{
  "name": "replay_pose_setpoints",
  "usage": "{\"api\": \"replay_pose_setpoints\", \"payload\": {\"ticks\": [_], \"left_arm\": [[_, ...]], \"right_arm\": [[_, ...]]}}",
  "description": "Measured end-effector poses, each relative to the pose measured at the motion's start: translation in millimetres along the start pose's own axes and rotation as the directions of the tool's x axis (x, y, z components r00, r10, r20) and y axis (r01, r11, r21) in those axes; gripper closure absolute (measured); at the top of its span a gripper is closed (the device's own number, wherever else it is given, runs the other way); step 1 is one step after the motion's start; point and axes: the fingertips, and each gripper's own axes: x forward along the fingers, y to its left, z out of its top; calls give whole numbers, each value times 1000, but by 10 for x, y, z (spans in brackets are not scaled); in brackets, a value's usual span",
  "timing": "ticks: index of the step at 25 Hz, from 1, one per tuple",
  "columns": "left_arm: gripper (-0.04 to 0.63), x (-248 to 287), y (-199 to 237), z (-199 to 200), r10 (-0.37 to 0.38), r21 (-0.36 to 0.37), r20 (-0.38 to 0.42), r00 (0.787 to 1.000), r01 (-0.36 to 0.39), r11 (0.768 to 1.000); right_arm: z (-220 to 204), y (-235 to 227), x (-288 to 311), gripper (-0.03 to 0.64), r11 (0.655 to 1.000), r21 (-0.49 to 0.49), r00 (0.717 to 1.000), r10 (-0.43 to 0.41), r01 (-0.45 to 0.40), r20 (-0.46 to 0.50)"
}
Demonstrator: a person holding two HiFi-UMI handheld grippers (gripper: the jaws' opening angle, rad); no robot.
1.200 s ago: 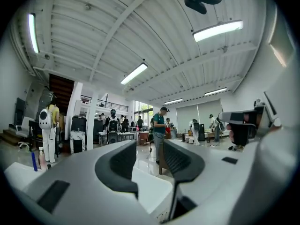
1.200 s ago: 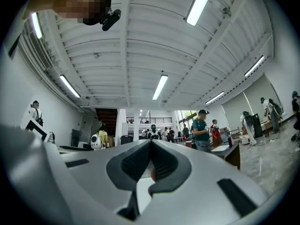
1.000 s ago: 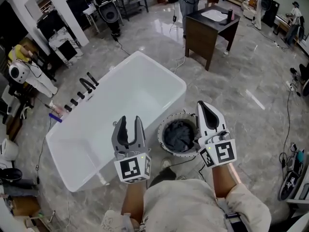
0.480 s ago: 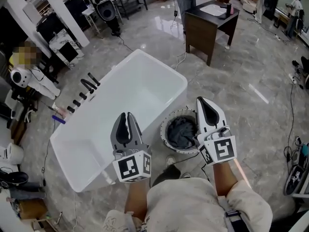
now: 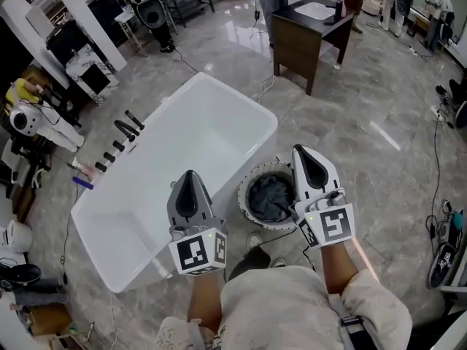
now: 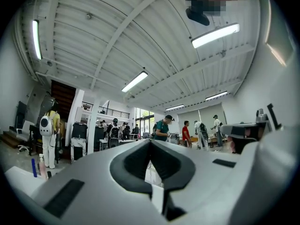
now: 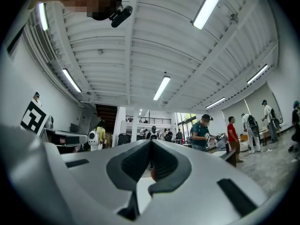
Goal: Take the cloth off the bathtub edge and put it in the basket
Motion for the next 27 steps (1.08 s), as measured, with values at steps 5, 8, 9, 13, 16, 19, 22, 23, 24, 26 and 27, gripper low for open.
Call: {"api": "replay_pose_setpoints", "payload": {"ticks": [5, 8, 9, 13, 16, 19, 22, 23, 24, 26, 27], "left_arm": [[592, 49, 28, -67, -1, 16, -8, 1000, 1, 1000], [592, 97, 56, -75, 3, 1, -7, 1000, -3, 1000], [592, 110, 66, -85, 1, -8, -8, 1000, -1, 1000], [592, 160, 100, -119, -6, -19, -9, 1000, 6, 1000], [592, 186, 110, -130, -13, -18, -15, 1000, 13, 1000], [592, 206, 122, -137, -16, -16, -19, 1000, 16, 1000], [592, 225, 143, -166, -16, -15, -21, 1000, 16, 1000], [592, 235, 151, -172, -17, -18, -21, 1000, 16, 1000], [592, 247, 159, -173, -18, -22, -22, 1000, 17, 1000], [592, 272, 174, -169, -21, -32, -22, 1000, 21, 999], [592, 284, 181, -165, -23, -37, -23, 999, 22, 999]], "right_arm": [[-57, 12, 46, 629, 1000, -10, 1000, -1, 0, -19], [-56, 18, 99, 629, 1000, -13, 1000, 7, -8, -22], [-63, 22, 116, 629, 1000, -14, 1000, 9, -10, -23], [-80, 36, 166, 629, 1000, -16, 1000, 10, -10, -26], [-65, 46, 190, 629, 1000, -21, 1000, 7, -8, -27], [-59, 51, 213, 629, 1000, -24, 1000, 4, -5, -31], [-91, 62, 243, 629, 1000, -26, 999, 6, -6, -33], [-101, 66, 256, 629, 1000, -27, 999, 6, -7, -34], [-109, 69, 268, 629, 1000, -27, 999, 7, -8, -35], [-115, 74, 295, 629, 1000, -28, 999, 8, -9, -37], [-117, 76, 308, 629, 1000, -29, 999, 8, -9, -38]]}}
